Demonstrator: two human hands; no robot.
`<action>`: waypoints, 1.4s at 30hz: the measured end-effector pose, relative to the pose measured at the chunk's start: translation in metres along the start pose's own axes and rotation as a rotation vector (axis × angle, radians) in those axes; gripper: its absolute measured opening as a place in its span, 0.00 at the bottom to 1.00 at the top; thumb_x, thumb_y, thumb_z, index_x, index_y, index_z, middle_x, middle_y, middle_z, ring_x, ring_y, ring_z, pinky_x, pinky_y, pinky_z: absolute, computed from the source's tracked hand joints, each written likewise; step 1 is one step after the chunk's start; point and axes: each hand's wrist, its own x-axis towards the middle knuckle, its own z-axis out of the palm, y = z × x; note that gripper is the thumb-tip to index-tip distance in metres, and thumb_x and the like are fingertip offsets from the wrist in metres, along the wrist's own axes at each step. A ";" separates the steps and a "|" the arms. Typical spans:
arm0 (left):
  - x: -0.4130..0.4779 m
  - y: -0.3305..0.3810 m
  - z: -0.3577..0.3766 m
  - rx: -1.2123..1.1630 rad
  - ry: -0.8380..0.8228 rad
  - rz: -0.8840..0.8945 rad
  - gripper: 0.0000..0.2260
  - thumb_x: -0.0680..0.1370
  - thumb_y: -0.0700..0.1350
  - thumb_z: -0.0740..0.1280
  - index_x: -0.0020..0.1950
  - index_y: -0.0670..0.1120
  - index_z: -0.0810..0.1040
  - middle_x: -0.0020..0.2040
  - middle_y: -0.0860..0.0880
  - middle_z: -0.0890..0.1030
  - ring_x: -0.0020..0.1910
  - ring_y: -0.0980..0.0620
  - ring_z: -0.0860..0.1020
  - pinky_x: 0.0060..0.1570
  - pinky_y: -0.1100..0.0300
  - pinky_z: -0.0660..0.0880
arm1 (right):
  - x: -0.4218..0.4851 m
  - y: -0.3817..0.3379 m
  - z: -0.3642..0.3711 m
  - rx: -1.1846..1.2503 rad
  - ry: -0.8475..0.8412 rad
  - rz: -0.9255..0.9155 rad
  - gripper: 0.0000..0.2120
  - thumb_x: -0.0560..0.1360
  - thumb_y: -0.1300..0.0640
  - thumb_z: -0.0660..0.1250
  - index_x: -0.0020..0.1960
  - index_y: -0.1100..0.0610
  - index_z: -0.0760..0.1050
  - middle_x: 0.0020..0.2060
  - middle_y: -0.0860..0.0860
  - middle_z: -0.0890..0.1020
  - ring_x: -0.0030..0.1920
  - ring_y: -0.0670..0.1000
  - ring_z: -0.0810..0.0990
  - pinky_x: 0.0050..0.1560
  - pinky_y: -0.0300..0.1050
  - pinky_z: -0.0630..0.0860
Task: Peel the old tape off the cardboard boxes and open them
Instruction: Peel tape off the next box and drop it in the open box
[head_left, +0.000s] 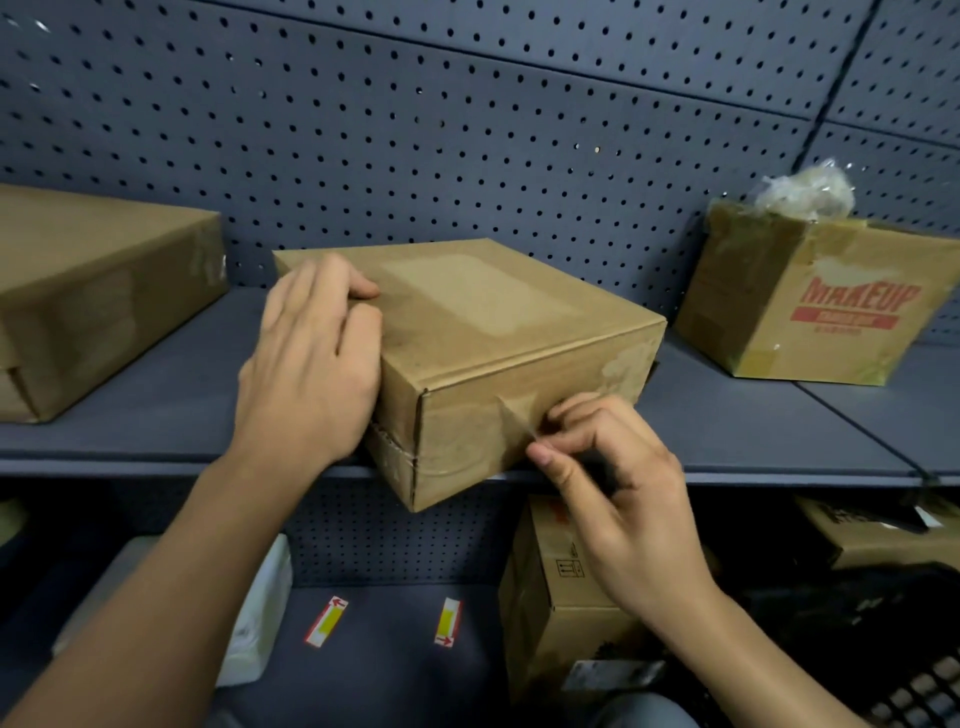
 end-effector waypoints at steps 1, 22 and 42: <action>0.000 0.000 -0.001 0.006 0.000 -0.003 0.16 0.74 0.51 0.48 0.56 0.50 0.70 0.59 0.59 0.70 0.59 0.64 0.61 0.51 0.53 0.61 | -0.007 -0.004 -0.001 0.016 -0.045 -0.021 0.05 0.76 0.60 0.70 0.42 0.59 0.78 0.44 0.49 0.79 0.56 0.50 0.79 0.53 0.48 0.75; -0.026 0.025 -0.001 0.336 0.047 0.053 0.21 0.79 0.63 0.48 0.52 0.48 0.69 0.52 0.48 0.72 0.58 0.42 0.66 0.54 0.43 0.69 | -0.007 -0.019 -0.007 0.401 0.177 0.302 0.15 0.78 0.63 0.65 0.38 0.55 0.62 0.52 0.53 0.85 0.59 0.50 0.82 0.55 0.41 0.77; -0.027 0.034 -0.001 0.383 0.129 0.373 0.36 0.68 0.78 0.59 0.47 0.47 0.84 0.41 0.50 0.72 0.47 0.48 0.63 0.46 0.45 0.71 | 0.002 -0.001 -0.038 0.680 0.341 0.424 0.14 0.81 0.71 0.54 0.42 0.56 0.58 0.39 0.59 0.85 0.46 0.54 0.86 0.44 0.48 0.83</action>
